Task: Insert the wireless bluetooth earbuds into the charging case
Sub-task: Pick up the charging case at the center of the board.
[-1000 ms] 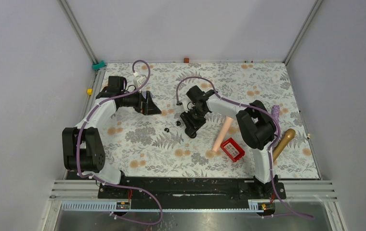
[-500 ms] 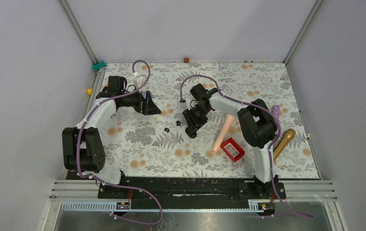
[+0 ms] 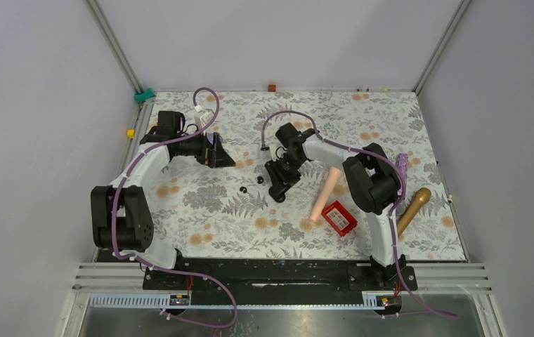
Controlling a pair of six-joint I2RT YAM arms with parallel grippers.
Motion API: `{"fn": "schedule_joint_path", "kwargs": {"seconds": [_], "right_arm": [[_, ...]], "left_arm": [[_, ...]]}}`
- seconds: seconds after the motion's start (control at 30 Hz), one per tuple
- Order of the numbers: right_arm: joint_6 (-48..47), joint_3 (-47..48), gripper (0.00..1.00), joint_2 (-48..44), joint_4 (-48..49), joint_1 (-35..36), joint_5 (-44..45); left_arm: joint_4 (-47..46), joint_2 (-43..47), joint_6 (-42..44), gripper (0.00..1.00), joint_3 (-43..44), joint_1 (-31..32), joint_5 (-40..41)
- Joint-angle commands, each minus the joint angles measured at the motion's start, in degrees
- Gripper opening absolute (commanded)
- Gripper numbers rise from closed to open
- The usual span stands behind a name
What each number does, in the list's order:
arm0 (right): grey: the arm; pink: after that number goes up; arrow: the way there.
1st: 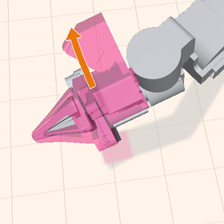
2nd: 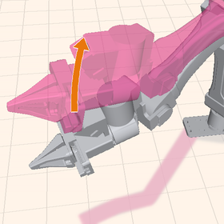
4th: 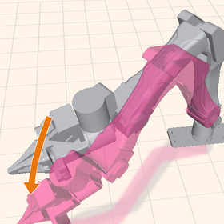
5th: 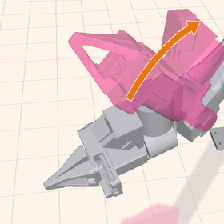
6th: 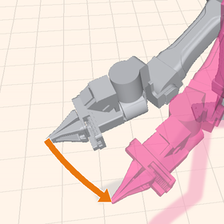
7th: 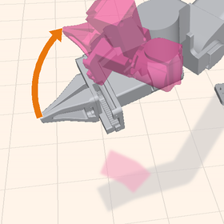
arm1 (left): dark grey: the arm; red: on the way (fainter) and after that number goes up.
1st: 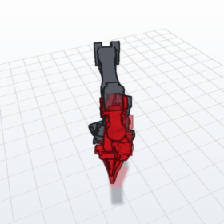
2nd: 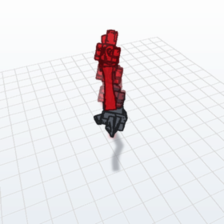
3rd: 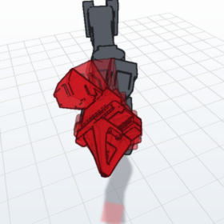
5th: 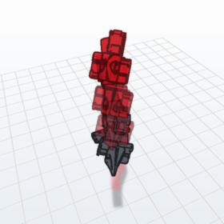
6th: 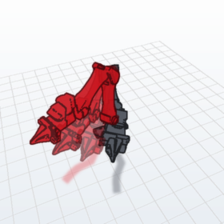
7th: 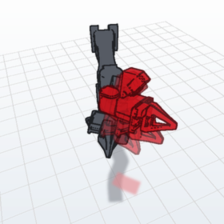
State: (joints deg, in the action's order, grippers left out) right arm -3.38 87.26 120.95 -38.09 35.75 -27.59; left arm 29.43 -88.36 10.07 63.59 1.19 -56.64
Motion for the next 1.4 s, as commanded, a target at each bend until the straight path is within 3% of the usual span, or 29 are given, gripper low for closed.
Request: {"fn": "schedule_joint_path", "kwargs": {"seconds": [0.0, 0.2, 0.3, 0.47, 0.77, 1.07, 1.37], "right_arm": [[-0.5, 0.5, 0.49, 2.0, -1.1, 2.2, 3.4], [0.2, 0.8, 0.54, 2.4, -1.6, 3.7, 5.8], [0.3, 0.7, 0.41, 2.1, -1.6, 4.2, 6.4], [-1.7, 0.2, 0.33, -0.4, -1.4, 4.1, 6.9], [-7.7, -1.1, 0.33, -13.5, -0.6, 4.1, 2.3], [-9.1, -3.3, 0.34, -28.2, 1.4, 4.2, 0.7], [-10.4, -8.4, 0.35, -40.5, 6.6, 4.2, -0.2]], "left_arm": [[-2.0, 1.2, 0.6, 0.99, 0.2, 0.1, -2.3], [-2.0, 1.4, 0.6, 0.99, 0.1, 0.0, -2.4], [-1.9, 1.4, 0.7, 0.99, 0.1, 0.0, -2.4], [-2.0, 1.4, 0.7, 0.99, 0.0, 0.0, -2.4], [-1.1, 1.2, 1.9, 0.99, 0.0, 0.1, -5.4], [8.7, 5.0, 15.8, 0.99, 0.3, 3.2, -17.2], [21.5, -0.8, 21.0, 0.99, 15.2, 12.9, -18.0]]}}
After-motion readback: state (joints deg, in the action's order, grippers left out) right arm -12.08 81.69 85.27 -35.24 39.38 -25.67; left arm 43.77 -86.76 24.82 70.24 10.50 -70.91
